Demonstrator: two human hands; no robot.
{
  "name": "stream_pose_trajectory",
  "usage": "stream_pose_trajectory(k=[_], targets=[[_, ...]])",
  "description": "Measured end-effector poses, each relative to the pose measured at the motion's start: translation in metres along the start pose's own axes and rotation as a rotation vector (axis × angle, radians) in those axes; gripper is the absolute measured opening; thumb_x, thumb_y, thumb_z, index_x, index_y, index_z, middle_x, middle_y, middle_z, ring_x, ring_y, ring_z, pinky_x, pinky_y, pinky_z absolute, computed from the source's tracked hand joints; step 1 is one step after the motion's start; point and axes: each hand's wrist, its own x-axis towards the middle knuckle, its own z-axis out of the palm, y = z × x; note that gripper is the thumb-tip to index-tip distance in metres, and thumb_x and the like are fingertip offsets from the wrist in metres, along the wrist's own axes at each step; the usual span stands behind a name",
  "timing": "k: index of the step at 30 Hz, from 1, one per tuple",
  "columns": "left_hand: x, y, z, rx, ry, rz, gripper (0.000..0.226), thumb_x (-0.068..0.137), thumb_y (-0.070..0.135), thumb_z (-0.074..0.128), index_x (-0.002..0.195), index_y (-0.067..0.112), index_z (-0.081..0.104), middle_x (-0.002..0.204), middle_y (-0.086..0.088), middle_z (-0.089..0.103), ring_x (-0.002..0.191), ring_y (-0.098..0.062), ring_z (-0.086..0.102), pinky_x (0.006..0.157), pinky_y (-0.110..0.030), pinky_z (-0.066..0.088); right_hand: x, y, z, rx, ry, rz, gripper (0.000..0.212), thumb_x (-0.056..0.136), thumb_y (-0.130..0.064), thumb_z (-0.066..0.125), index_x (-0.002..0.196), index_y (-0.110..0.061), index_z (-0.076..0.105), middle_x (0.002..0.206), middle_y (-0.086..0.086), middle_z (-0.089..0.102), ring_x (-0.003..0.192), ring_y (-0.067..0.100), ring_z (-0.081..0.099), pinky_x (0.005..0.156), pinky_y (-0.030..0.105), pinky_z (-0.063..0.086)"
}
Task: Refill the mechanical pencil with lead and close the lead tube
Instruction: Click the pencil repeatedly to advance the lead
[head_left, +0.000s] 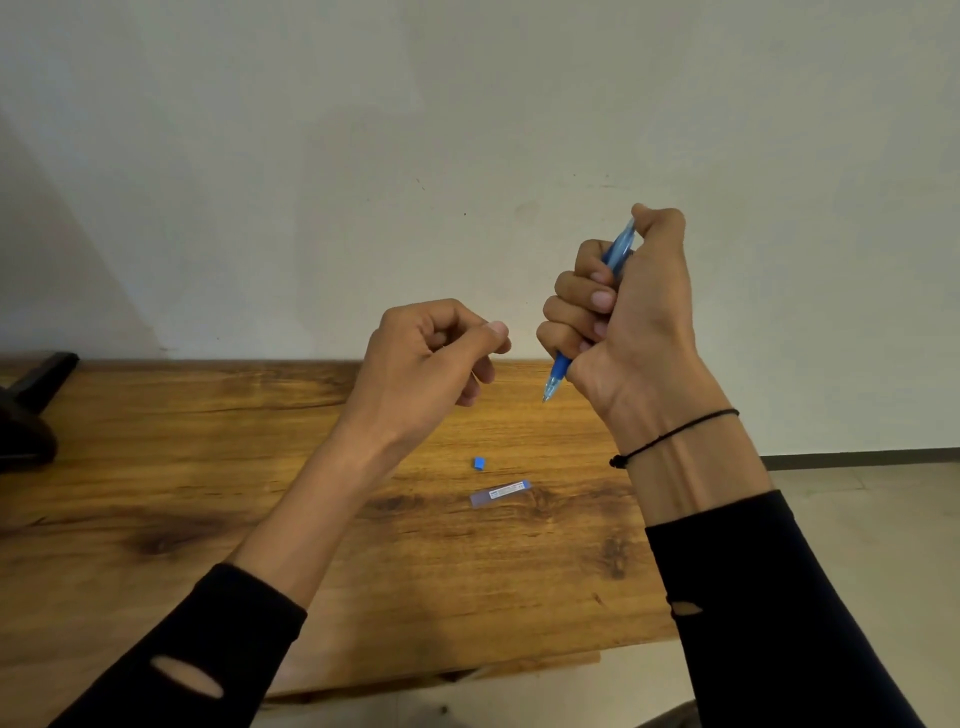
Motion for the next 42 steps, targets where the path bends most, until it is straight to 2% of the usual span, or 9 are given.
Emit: stream_pose_trajectory(k=[13,17,21,24,27,30,34,40,42], targets=[[0.001,-0.006,0.000,-0.004,-0.027,-0.007,0.018,0.101,0.022,0.072,0.090,0.012,0.082,0.066,0.000,0.072,0.059,-0.010,0.063,0.058,-0.022,0.056,0.009,0.003,-0.007,-0.011,0.032,-0.026,0.060,0.106,-0.053,0.036,0.057,-0.019,0.033,0.048,-0.005,0.024,0.040,0.011,0.013,0.040,0.023,0.014],[-0.001,-0.010,0.006,0.038,-0.135,0.000,0.017,0.099,0.028,0.075,0.092,0.016,0.083,0.073,-0.006,0.077,0.062,-0.011,0.066,0.062,-0.028,0.061,0.019,0.017,-0.010,-0.049,-0.038,-0.017,0.055,0.113,-0.053,0.033,0.078,-0.014,0.048,0.054,-0.001,0.040,0.044,0.011,0.028,0.042,0.025,0.027],[0.000,-0.020,0.011,0.110,-0.127,0.007,0.014,0.096,0.032,0.079,0.092,0.018,0.082,0.073,-0.002,0.080,0.062,-0.009,0.071,0.067,-0.031,0.064,0.027,0.034,-0.014,-0.168,-0.088,-0.078,0.036,0.117,-0.024,0.038,0.102,-0.006,0.064,0.075,0.008,0.058,0.061,0.015,0.051,0.058,0.029,0.047],[0.003,-0.026,0.009,0.068,-0.093,-0.011,0.011,0.094,0.032,0.082,0.090,0.021,0.083,0.073,-0.002,0.082,0.063,-0.008,0.074,0.064,-0.023,0.064,0.032,0.041,-0.021,-0.446,-0.075,-0.157,0.021,0.111,-0.014,0.055,0.115,-0.002,0.071,0.096,0.009,0.067,0.087,0.019,0.063,0.076,0.033,0.059],[0.005,-0.034,0.009,0.070,-0.078,-0.049,0.010,0.093,0.031,0.083,0.089,0.022,0.084,0.072,-0.002,0.081,0.064,-0.011,0.075,0.066,-0.028,0.066,0.037,0.049,-0.031,-0.835,0.040,-0.256,0.020,0.100,-0.017,0.074,0.113,-0.001,0.074,0.097,0.014,0.074,0.093,0.028,0.075,0.087,0.050,0.065],[0.006,-0.044,0.013,0.148,-0.144,-0.118,0.016,0.097,0.033,0.080,0.089,0.020,0.084,0.071,0.001,0.081,0.065,-0.011,0.075,0.077,-0.043,0.069,0.041,0.054,-0.042,-0.987,0.105,-0.340,0.027,0.091,-0.019,0.085,0.108,0.000,0.073,0.091,0.019,0.076,0.083,0.033,0.079,0.081,0.051,0.066],[0.007,-0.056,0.014,0.323,-0.148,-0.151,0.024,0.098,0.044,0.074,0.083,0.026,0.080,0.071,0.011,0.080,0.073,-0.012,0.079,0.083,-0.050,0.067,0.052,0.065,-0.064,-1.404,0.185,-0.321,0.029,0.086,-0.025,0.088,0.104,-0.009,0.071,0.096,0.013,0.076,0.085,0.029,0.074,0.062,0.032,0.052],[0.013,-0.074,0.004,0.331,-0.069,-0.201,0.020,0.095,0.044,0.076,0.082,0.029,0.078,0.071,0.012,0.080,0.074,-0.015,0.079,0.084,-0.053,0.067,0.071,0.101,-0.104,-1.756,0.186,-0.086,0.019,0.094,-0.016,0.079,0.104,-0.011,0.064,0.110,0.012,0.070,0.092,0.029,0.066,0.069,0.036,0.050],[0.014,-0.078,0.003,0.383,-0.064,-0.183,0.016,0.093,0.043,0.077,0.082,0.032,0.078,0.071,0.011,0.079,0.075,-0.014,0.078,0.081,-0.046,0.067,0.076,0.110,-0.107,-1.775,0.183,-0.066,0.021,0.093,-0.016,0.079,0.104,-0.013,0.061,0.113,0.012,0.069,0.100,0.031,0.067,0.073,0.038,0.051]])
